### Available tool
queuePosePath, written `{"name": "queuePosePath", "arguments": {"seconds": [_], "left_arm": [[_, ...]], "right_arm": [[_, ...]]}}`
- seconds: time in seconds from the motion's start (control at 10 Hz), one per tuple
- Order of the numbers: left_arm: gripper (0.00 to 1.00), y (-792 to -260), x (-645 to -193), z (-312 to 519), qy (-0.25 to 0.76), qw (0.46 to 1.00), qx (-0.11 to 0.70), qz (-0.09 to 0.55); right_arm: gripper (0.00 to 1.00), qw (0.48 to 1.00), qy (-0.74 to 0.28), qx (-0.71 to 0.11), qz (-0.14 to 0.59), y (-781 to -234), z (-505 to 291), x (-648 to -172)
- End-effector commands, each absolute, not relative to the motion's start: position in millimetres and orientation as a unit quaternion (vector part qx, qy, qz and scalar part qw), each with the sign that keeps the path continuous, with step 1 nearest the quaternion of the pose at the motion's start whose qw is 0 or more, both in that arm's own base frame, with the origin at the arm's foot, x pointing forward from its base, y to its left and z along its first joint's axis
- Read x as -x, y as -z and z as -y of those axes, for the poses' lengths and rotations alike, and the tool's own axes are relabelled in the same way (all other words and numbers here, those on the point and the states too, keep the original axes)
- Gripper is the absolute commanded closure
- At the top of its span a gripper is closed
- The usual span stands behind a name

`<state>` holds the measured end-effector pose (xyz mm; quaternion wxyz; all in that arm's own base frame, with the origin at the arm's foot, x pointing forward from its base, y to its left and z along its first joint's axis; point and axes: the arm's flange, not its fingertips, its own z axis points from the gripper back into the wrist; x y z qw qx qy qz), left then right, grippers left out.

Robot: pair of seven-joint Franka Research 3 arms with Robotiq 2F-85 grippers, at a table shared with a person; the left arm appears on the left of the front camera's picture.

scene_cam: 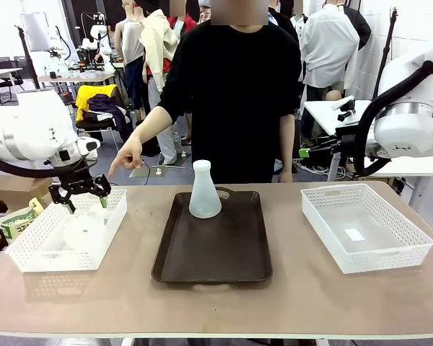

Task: Prepare the laboratory tools.
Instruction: Pick up the Big flask that the person points to.

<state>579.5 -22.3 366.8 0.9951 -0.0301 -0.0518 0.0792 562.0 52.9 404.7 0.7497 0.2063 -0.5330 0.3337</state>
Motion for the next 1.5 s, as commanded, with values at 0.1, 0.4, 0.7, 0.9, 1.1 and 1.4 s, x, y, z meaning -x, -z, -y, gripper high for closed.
{"name": "queuePosePath", "arguments": {"seconds": [0.1,0.4,0.7,0.9,1.1,1.4], "left_arm": [[0.00,-358.7,-603.4,21.8,-0.089,0.994,0.016,0.061],[0.00,-347.7,-617.3,23.0,-0.088,0.994,0.011,0.064],[0.00,-338.0,-619.2,31.1,-0.091,0.993,0.004,0.075],[0.00,-332.7,-619.2,35.8,-0.091,0.993,-0.003,0.080],[0.02,-325.6,-621.3,35.5,-0.089,0.993,-0.019,0.073],[0.54,-327.2,-619.1,34.5,-0.093,0.993,-0.034,0.065]], "right_arm": [[0.00,0.756,-0.332,-0.206,0.526,-405.6,-52.8,-559.2],[0.00,0.756,-0.332,-0.206,0.526,-405.6,-52.8,-559.2],[0.00,0.756,-0.332,-0.206,0.526,-405.6,-52.8,-559.2],[0.00,0.756,-0.332,-0.206,0.526,-405.6,-52.8,-559.2],[0.00,0.756,-0.332,-0.206,0.526,-405.6,-52.8,-559.2],[0.00,0.756,-0.332,-0.206,0.526,-405.6,-52.8,-559.2]]}}
